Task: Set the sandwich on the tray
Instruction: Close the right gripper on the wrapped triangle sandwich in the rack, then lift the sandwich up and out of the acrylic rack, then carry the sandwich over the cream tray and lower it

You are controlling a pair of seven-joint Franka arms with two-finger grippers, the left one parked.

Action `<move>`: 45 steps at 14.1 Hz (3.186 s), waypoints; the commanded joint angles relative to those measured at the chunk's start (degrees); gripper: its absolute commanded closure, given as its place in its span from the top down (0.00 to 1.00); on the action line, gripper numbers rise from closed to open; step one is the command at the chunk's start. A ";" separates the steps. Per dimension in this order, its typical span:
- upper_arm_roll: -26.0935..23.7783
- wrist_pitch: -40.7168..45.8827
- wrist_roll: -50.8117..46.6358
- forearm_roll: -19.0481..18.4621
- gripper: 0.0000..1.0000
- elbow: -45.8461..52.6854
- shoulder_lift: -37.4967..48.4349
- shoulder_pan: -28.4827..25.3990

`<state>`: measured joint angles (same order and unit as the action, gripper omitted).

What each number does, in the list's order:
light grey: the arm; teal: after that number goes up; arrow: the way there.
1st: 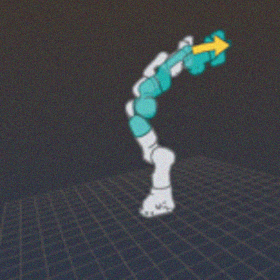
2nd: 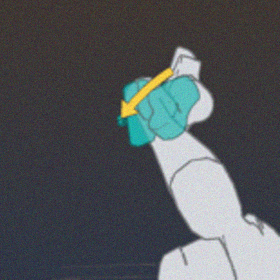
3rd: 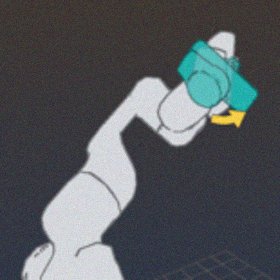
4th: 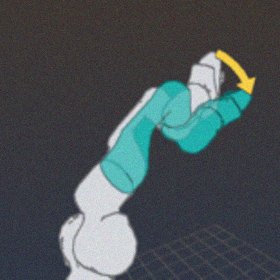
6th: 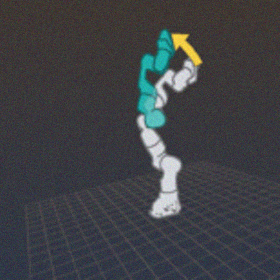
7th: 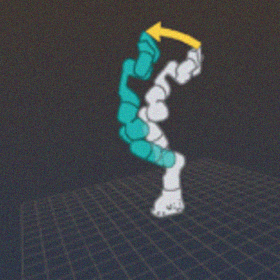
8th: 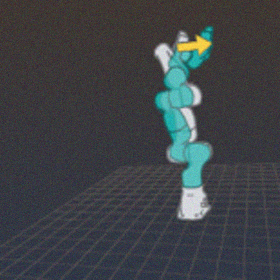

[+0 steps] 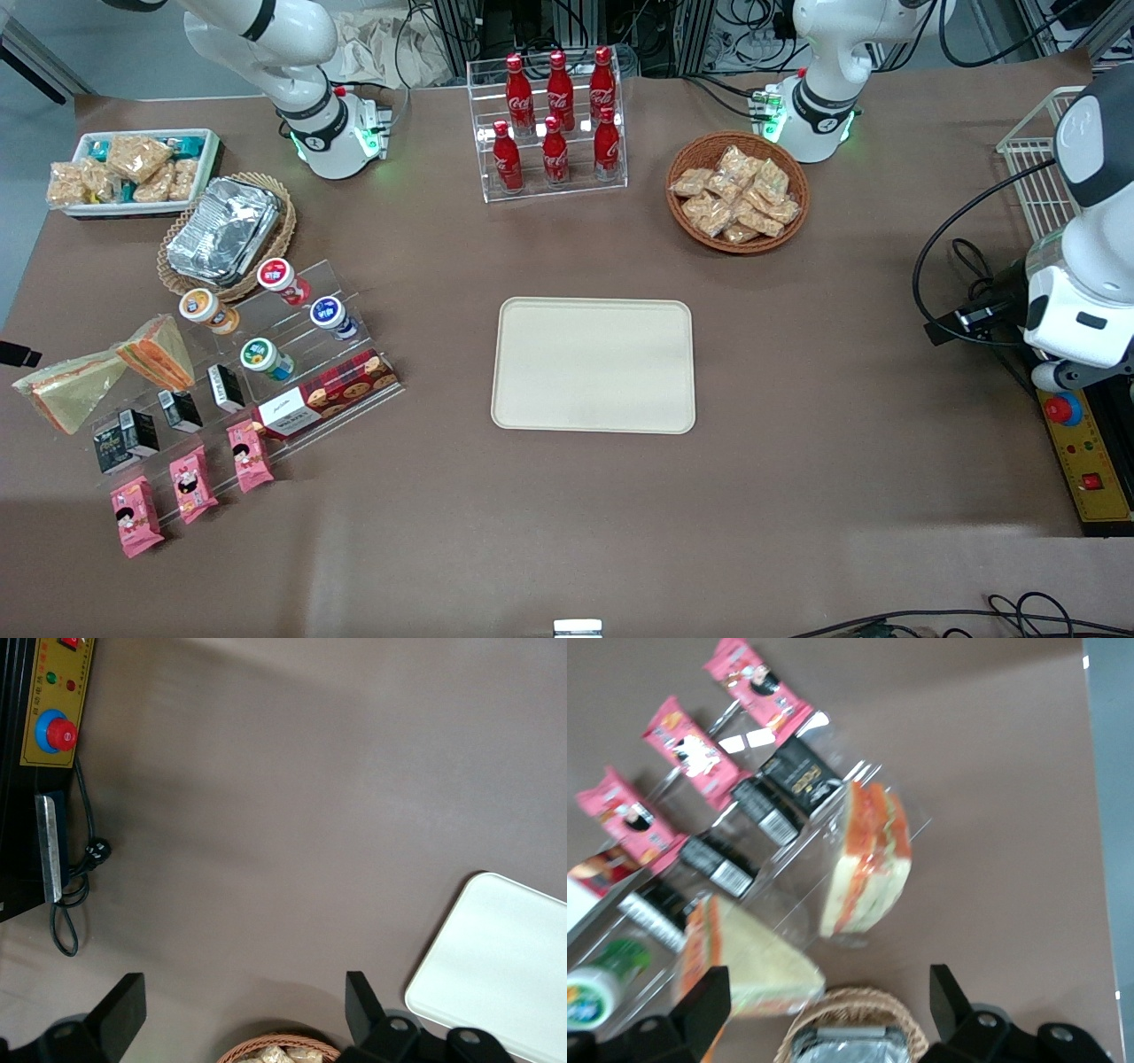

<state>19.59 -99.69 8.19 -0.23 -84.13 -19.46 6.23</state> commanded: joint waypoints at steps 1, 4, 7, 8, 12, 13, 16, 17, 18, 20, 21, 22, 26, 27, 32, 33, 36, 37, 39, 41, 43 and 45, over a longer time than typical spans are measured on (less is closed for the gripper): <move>-0.16 -4.18 -0.02 -1.01 1.00 0.28 -3.30 1.94; -0.25 -8.40 1.30 2.06 1.00 -1.82 -4.98 3.35; -0.34 -14.37 1.30 2.95 1.00 -6.13 -5.06 3.35; -0.34 -15.43 1.30 4.61 1.00 -6.92 -5.24 3.26; -0.43 -16.50 1.30 5.94 1.00 -7.19 -6.64 3.18; -0.43 -16.58 1.30 5.94 0.99 -7.19 -7.08 3.26; -0.51 -16.50 1.39 5.94 0.80 -7.19 -7.44 3.26; -0.51 -16.58 1.39 5.94 0.70 -7.19 -7.61 3.26; -0.51 -16.58 1.65 5.94 0.66 -7.10 -7.61 3.26; -0.51 -16.50 2.97 5.94 0.58 -6.67 -7.61 3.18; -0.51 -16.15 3.06 5.94 0.57 -6.40 -7.53 3.09; -0.60 -15.62 3.06 6.03 0.57 -6.23 -7.44 3.09; -0.60 -7.65 3.06 6.64 0.52 -2.64 -6.65 2.65; -0.69 -4.75 3.15 6.73 0.53 -1.23 -6.65 2.56; -1.04 -0.95 8.24 7.43 0.53 2.03 -3.93 1.25; -1.22 -0.51 9.29 7.44 0.53 3.17 -3.57 0.72; -3.67 0.46 14.39 6.82 0.53 6.15 -2.52 -0.69; -3.85 2.90 14.40 6.39 0.53 7.99 -2.60 -2.34; -3.94 6.16 14.40 6.21 0.53 10.55 -2.26 -5.59; -4.03 7.58 14.40 6.21 0.53 10.65 -0.59 -11.03; -4.03 8.29 14.31 6.21 0.53 10.65 -0.50 -18.14; -4.12 8.20 14.40 6.29 0.54 10.65 -0.50 -25.18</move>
<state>14.78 -92.78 21.82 6.19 -74.15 -19.99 -13.11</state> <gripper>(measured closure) 0.467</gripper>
